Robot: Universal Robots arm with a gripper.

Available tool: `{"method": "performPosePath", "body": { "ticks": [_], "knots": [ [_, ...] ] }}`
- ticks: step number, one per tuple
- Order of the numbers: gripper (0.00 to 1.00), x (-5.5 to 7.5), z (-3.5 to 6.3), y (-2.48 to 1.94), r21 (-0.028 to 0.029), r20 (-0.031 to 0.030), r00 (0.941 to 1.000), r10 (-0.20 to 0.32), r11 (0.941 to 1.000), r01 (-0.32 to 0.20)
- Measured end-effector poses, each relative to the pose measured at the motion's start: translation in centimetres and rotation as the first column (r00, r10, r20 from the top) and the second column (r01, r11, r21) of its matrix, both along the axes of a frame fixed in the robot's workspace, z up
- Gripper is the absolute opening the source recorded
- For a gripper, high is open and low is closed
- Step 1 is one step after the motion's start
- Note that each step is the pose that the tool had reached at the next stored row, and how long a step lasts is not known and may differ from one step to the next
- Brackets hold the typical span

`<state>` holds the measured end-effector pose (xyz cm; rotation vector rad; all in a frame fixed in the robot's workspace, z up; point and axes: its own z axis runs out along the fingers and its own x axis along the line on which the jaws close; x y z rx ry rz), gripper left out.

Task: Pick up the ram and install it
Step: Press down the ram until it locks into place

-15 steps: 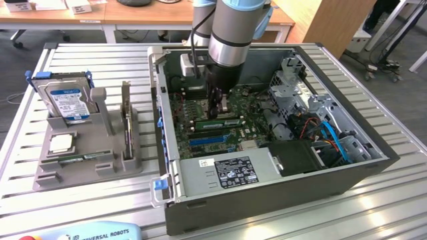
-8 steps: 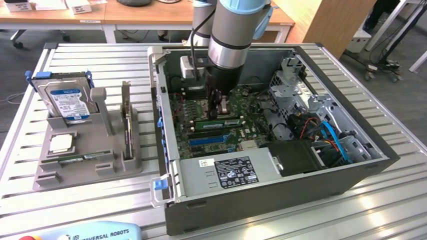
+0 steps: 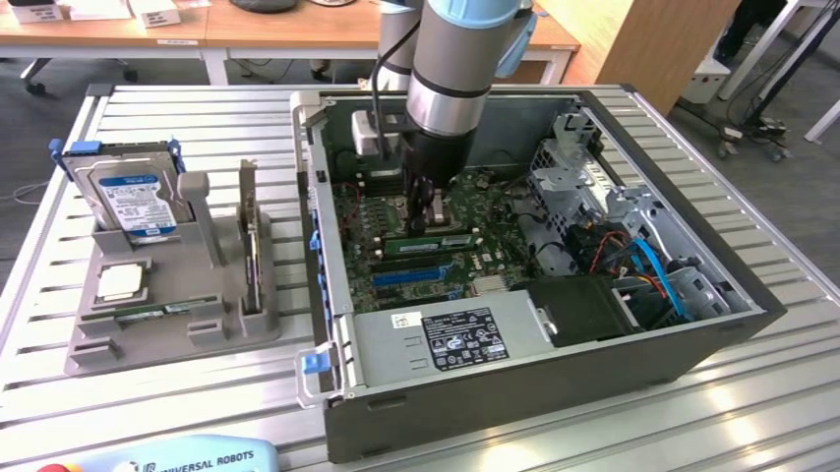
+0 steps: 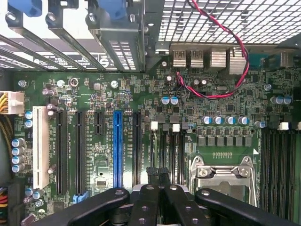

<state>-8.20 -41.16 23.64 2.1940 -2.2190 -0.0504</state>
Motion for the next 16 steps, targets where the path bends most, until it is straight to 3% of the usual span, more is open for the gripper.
{"method": "performPosePath", "body": {
  "ticks": [16],
  "knots": [
    [0.1,0.0,-0.49,0.01,0.0002,0.0001,1.0,0.0,1.0,0.0]
  ]
}}
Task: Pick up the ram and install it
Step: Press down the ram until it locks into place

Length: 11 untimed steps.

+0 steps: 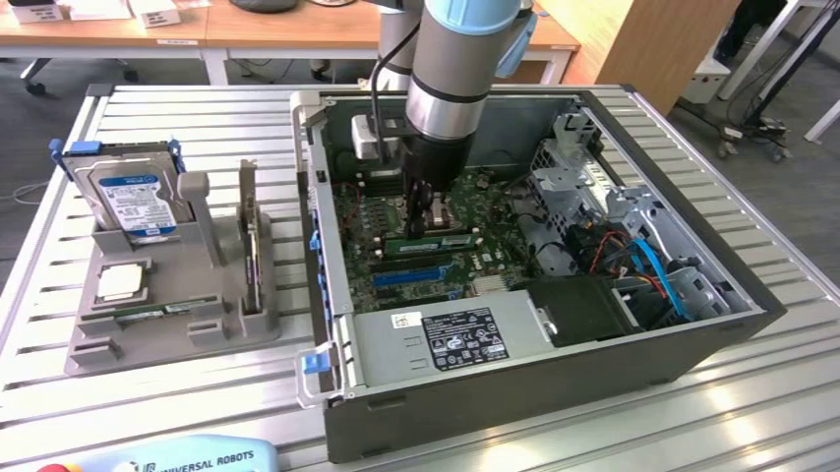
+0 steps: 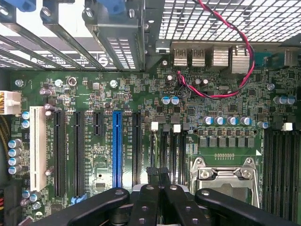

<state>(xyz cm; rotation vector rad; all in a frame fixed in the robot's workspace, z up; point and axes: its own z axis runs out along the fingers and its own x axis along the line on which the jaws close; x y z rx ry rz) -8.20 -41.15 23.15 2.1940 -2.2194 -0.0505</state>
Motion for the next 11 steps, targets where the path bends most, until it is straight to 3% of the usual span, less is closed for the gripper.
{"method": "performPosePath", "body": {
  "ticks": [11],
  "knots": [
    [0.1,0.0,-0.19,-0.01,-0.0003,-0.0002,1.0,0.0,1.0,0.0]
  ]
}}
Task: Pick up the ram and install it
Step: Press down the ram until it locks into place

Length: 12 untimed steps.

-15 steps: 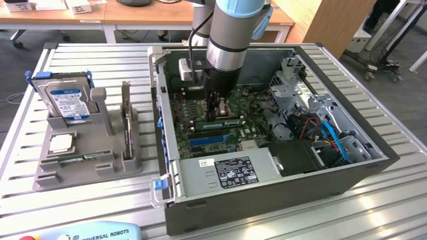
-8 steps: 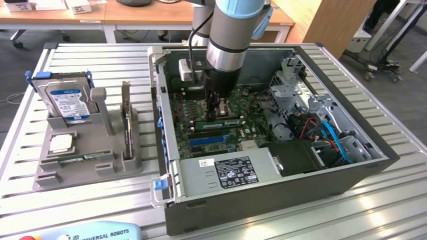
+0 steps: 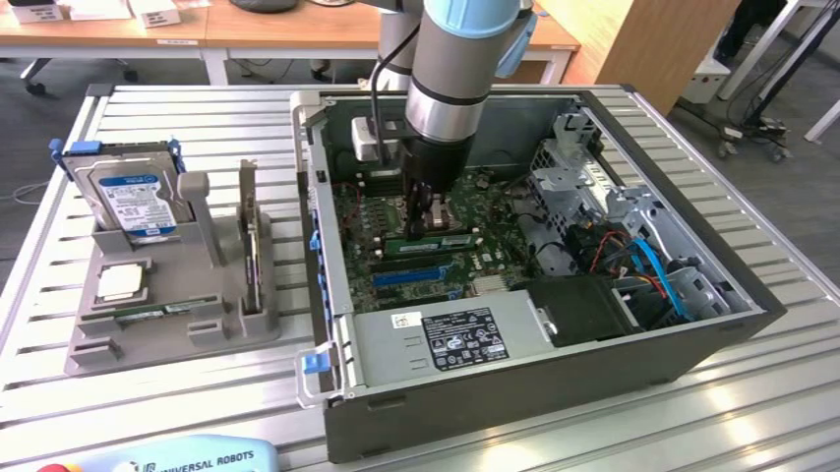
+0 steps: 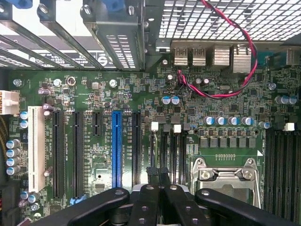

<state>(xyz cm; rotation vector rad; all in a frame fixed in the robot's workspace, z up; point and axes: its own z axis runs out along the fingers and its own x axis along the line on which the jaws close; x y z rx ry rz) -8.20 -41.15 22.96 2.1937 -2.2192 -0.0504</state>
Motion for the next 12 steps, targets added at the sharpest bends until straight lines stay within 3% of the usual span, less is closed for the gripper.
{"method": "performPosePath", "body": {
  "ticks": [12],
  "knots": [
    [0.1,0.0,-0.33,0.0,0.0,-0.0001,1.0,0.0,1.0,0.0]
  ]
}}
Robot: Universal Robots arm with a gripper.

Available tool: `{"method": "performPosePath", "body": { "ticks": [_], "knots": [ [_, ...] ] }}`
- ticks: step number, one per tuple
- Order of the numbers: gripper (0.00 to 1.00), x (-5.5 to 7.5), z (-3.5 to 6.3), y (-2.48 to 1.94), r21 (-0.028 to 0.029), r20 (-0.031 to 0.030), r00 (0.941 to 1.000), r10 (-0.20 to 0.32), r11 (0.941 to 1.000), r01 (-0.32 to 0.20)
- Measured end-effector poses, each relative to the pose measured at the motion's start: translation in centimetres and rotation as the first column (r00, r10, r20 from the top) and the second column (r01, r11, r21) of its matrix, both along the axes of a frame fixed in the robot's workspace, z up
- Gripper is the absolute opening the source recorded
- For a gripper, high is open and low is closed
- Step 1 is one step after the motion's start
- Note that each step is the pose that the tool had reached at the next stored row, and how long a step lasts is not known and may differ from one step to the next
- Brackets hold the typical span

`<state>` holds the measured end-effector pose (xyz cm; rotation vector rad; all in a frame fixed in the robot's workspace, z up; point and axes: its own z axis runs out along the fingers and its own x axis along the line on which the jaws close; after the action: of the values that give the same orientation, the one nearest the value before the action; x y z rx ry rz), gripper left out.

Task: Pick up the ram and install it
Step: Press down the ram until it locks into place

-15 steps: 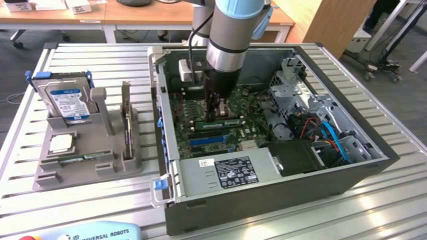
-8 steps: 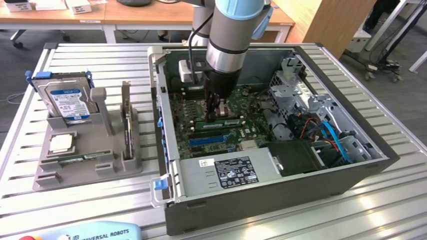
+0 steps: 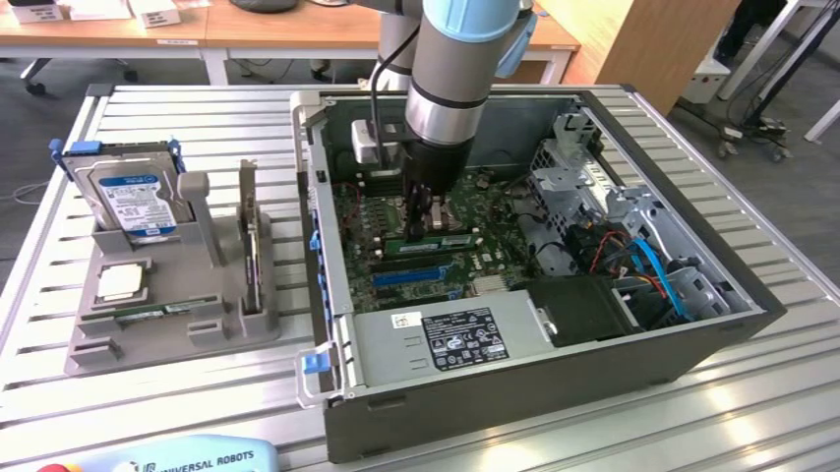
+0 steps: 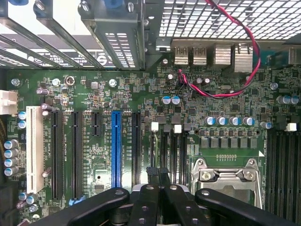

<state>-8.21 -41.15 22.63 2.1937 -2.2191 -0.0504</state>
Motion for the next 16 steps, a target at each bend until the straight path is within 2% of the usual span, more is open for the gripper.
{"method": "performPosePath", "body": {
  "ticks": [16],
  "knots": [
    [0.1,0.0,-0.31,0.0,-0.0003,-0.0001,1.0,0.0,1.0,0.0]
  ]
}}
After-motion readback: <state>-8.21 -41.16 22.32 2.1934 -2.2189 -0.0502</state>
